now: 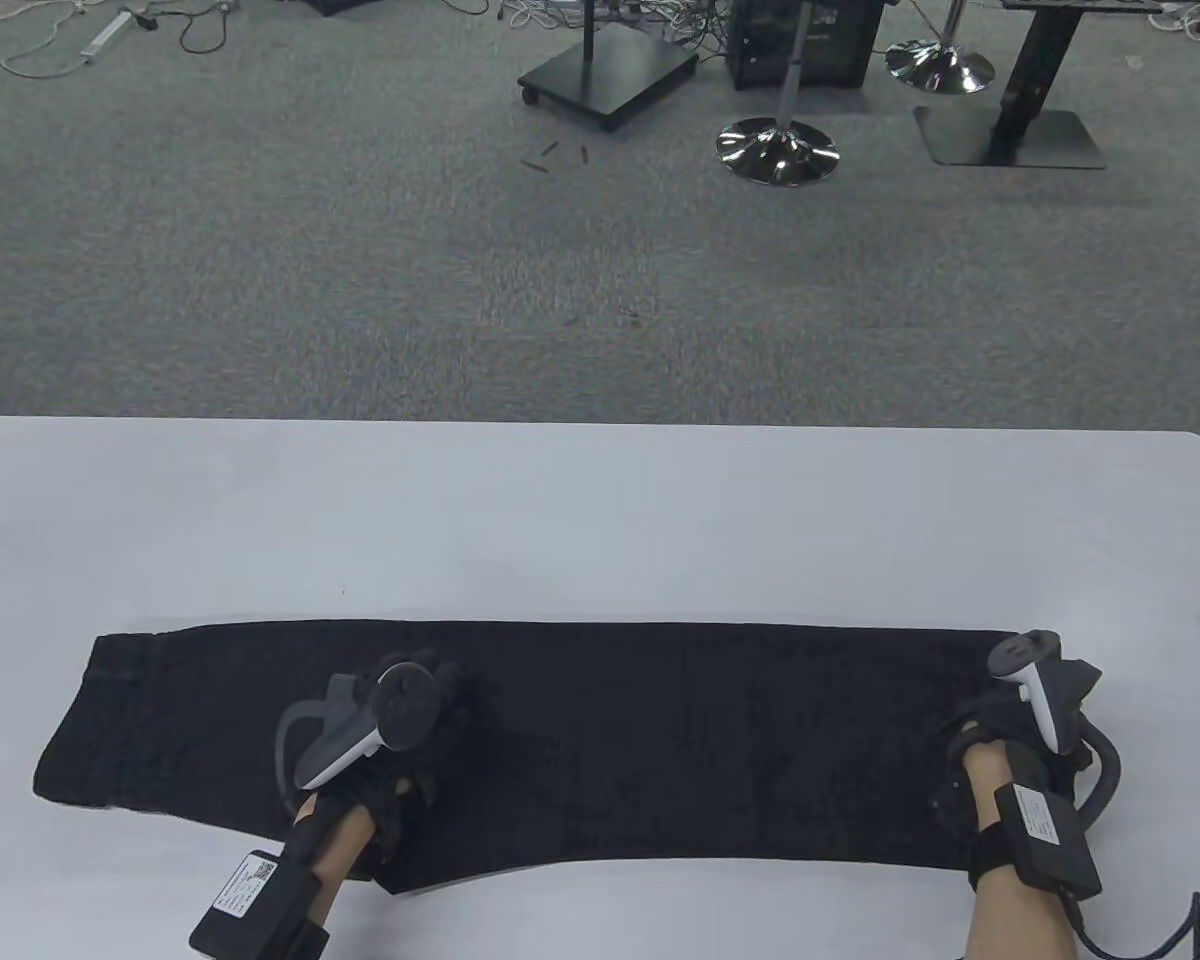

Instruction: Fold trousers

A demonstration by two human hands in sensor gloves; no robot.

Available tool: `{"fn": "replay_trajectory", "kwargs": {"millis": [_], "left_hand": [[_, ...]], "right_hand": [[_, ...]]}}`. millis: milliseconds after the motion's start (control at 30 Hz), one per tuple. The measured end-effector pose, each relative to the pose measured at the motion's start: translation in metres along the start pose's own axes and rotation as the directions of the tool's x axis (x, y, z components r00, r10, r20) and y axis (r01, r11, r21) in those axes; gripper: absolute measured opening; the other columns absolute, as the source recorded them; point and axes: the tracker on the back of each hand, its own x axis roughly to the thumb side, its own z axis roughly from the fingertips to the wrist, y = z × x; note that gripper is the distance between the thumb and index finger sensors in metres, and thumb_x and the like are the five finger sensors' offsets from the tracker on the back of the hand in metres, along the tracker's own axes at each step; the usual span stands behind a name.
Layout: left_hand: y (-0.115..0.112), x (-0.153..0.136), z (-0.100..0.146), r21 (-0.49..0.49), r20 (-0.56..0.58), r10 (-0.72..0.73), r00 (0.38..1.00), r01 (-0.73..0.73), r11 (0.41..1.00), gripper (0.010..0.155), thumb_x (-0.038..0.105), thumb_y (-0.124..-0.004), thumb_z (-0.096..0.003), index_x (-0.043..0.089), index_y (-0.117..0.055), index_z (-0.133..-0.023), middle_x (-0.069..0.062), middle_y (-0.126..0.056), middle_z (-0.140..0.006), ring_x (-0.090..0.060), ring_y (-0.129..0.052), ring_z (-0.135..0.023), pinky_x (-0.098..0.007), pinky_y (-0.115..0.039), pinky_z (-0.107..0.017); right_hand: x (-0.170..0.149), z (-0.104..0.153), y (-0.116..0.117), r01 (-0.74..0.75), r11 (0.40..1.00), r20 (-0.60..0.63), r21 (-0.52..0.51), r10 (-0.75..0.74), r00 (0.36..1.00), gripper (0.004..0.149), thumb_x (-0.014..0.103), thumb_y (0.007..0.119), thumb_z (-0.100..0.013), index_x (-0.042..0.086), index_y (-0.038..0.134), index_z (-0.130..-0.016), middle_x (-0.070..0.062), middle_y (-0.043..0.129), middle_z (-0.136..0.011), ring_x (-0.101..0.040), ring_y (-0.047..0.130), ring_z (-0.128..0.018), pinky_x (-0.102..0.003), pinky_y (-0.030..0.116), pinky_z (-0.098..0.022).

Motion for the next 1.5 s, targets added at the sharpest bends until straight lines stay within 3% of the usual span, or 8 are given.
{"fn": "replay_trajectory", "kwargs": {"millis": [100,233,467,767,933,1133,1267,1500], "left_hand": [[-0.003,0.007,0.000,-0.011,0.017,-0.016,1.000,0.016,1.000,0.062,0.060,-0.074,-0.0511,0.037,-0.068,-0.108,0.011,-0.065,-0.116,-0.024,-0.066,-0.115,-0.057,-0.056,-0.083],[-0.003,0.013,-0.001,-0.024,0.031,-0.029,0.999,0.029,0.999,0.062,0.060,-0.073,-0.0514,0.037,-0.067,-0.109,0.011,-0.064,-0.117,-0.023,-0.065,-0.116,-0.057,-0.056,-0.084],[0.007,0.025,-0.004,-0.023,0.043,-0.012,0.999,0.013,1.000,0.062,0.060,-0.073,-0.0517,0.037,-0.067,-0.109,0.011,-0.064,-0.117,-0.023,-0.065,-0.116,-0.057,-0.055,-0.084],[0.057,0.048,0.010,0.053,0.040,0.124,0.991,-0.126,0.991,0.064,0.063,-0.070,-0.0538,0.038,-0.062,-0.112,0.012,-0.059,-0.120,-0.024,-0.062,-0.118,-0.057,-0.055,-0.085],[0.078,0.059,0.020,0.072,0.099,0.306,0.947,-0.314,0.947,0.066,0.065,-0.069,-0.0547,0.038,-0.059,-0.114,0.011,-0.057,-0.121,-0.025,-0.062,-0.118,-0.057,-0.055,-0.085],[0.091,0.063,0.026,0.026,0.175,0.564,0.807,-0.576,0.817,0.069,0.069,-0.064,-0.0564,0.038,-0.052,-0.117,0.011,-0.054,-0.123,-0.026,-0.063,-0.117,-0.056,-0.057,-0.085],[0.082,0.056,0.025,-0.078,0.170,0.797,0.580,-0.798,0.598,0.072,0.070,-0.062,-0.0570,0.035,-0.049,-0.118,0.006,-0.060,-0.120,-0.027,-0.070,-0.113,-0.055,-0.059,-0.083],[0.054,0.035,0.014,-0.095,0.093,0.875,0.475,-0.870,0.483,0.074,0.068,-0.066,-0.0561,0.029,-0.051,-0.117,0.002,-0.071,-0.112,-0.028,-0.082,-0.102,-0.055,-0.064,-0.080]], "right_hand": [[0.002,0.002,-0.001,0.034,0.999,0.031,0.006,-0.034,0.999,0.068,0.038,0.074,-0.053,0.026,0.032,-0.104,-0.001,0.065,-0.095,-0.025,0.074,-0.080,-0.055,0.057,-0.071],[0.005,0.009,-0.014,0.132,0.991,0.115,0.030,-0.135,0.984,0.063,0.036,0.074,-0.052,0.023,0.041,-0.104,-0.002,0.073,-0.089,-0.024,0.083,-0.070,-0.054,0.065,-0.065],[0.021,0.044,-0.051,0.367,0.911,0.305,0.190,-0.410,0.860,0.060,0.037,0.075,-0.051,0.021,0.048,-0.103,-0.002,0.079,-0.085,-0.025,0.089,-0.063,-0.054,0.071,-0.059],[0.086,0.144,-0.080,0.467,0.694,0.500,0.548,-0.720,0.481,0.060,0.037,0.074,-0.052,0.019,0.048,-0.103,-0.003,0.080,-0.084,-0.026,0.089,-0.063,-0.055,0.071,-0.059],[0.122,0.195,-0.072,0.387,0.654,0.540,0.650,-0.756,0.369,0.060,0.037,0.073,-0.053,0.019,0.046,-0.103,-0.003,0.079,-0.086,-0.026,0.088,-0.064,-0.055,0.071,-0.060],[0.168,0.246,-0.032,0.311,0.592,0.526,0.744,-0.805,0.273,0.060,0.037,0.072,-0.053,0.019,0.045,-0.103,-0.004,0.078,-0.087,-0.026,0.088,-0.065,-0.055,0.070,-0.060],[0.192,0.262,0.003,0.306,0.532,0.473,0.790,-0.845,0.249,0.060,0.036,0.071,-0.053,0.019,0.044,-0.103,-0.005,0.077,-0.088,-0.027,0.087,-0.067,-0.056,0.069,-0.061],[0.208,0.264,0.044,0.234,0.427,0.375,0.874,-0.897,0.234,0.057,0.038,0.067,-0.055,0.022,0.046,-0.105,-0.010,0.070,-0.098,-0.038,0.080,-0.082,-0.061,0.062,-0.066]]}}
